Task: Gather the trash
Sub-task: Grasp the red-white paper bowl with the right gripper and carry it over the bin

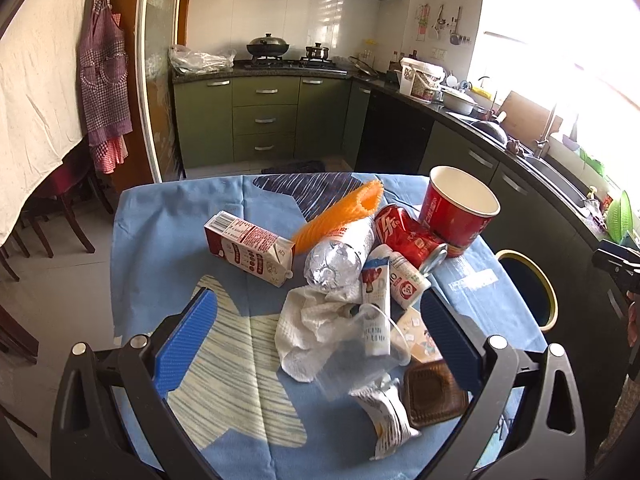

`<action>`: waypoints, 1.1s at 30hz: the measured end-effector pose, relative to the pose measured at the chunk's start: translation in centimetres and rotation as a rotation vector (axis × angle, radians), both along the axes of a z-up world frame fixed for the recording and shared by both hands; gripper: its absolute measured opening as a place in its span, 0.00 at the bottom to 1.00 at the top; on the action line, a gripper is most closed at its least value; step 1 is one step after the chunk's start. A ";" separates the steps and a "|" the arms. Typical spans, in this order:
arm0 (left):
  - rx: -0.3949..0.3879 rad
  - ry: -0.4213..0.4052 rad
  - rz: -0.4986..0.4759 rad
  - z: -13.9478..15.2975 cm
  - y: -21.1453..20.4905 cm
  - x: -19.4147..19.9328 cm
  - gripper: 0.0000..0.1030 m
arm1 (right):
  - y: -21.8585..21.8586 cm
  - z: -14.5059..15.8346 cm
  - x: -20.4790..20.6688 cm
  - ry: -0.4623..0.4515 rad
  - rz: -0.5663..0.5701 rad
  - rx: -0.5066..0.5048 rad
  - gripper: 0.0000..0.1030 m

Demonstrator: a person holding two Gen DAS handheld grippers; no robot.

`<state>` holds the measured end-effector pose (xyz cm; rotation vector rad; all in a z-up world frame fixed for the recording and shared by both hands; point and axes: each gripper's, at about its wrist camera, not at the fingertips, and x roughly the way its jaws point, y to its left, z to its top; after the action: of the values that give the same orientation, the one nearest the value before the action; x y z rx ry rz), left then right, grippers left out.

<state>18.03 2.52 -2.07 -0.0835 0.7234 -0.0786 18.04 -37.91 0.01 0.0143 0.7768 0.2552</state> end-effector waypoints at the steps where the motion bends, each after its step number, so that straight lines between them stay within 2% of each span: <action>1: 0.001 0.005 0.003 -0.2 0.1 1.1 0.94 | 0.2 0.3 1.6 0.020 0.007 -0.001 0.96; 5: -0.011 -0.001 0.023 -1.2 1.0 5.2 0.94 | 0.4 0.5 8.9 0.124 -0.014 0.017 0.95; 7: -0.014 -0.007 0.040 -1.9 1.8 7.0 0.94 | 0.7 0.3 12.4 0.173 -0.035 0.017 0.89; 11: -0.006 0.002 0.072 -3.9 3.3 9.8 0.94 | 1.4 -1.4 18.8 0.307 -0.062 0.031 0.65; 15: -0.043 0.034 0.086 -5.7 4.8 10.8 0.94 | 1.7 -3.1 23.4 0.395 -0.098 0.019 0.42; 18: -0.040 0.034 0.104 -6.6 5.7 10.7 0.94 | 2.0 -4.1 25.5 0.434 -0.114 0.011 0.29; 22: -0.054 0.072 0.107 -7.8 6.1 10.9 0.94 | 2.9 -5.5 26.9 0.479 -0.123 -0.018 0.29; 25: -0.025 0.072 0.100 -8.1 5.5 11.0 0.94 | 3.5 -6.6 27.7 0.512 -0.125 -0.025 0.22; 27: 0.012 0.063 0.104 -8.1 5.0 10.9 0.94 | 3.7 -7.2 28.0 0.522 -0.128 -0.031 0.08; 29: 0.023 0.064 0.103 -8.2 4.9 10.8 0.94 | 3.6 -7.5 28.2 0.519 -0.136 -0.030 0.06; 33: -0.008 0.082 0.089 -8.4 5.1 11.0 0.94 | 2.9 -6.7 27.6 0.492 -0.141 -0.001 0.05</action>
<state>29.04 7.63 -10.51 -0.1276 0.8006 0.0074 45.62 -35.01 -6.64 0.1342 1.2599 0.1154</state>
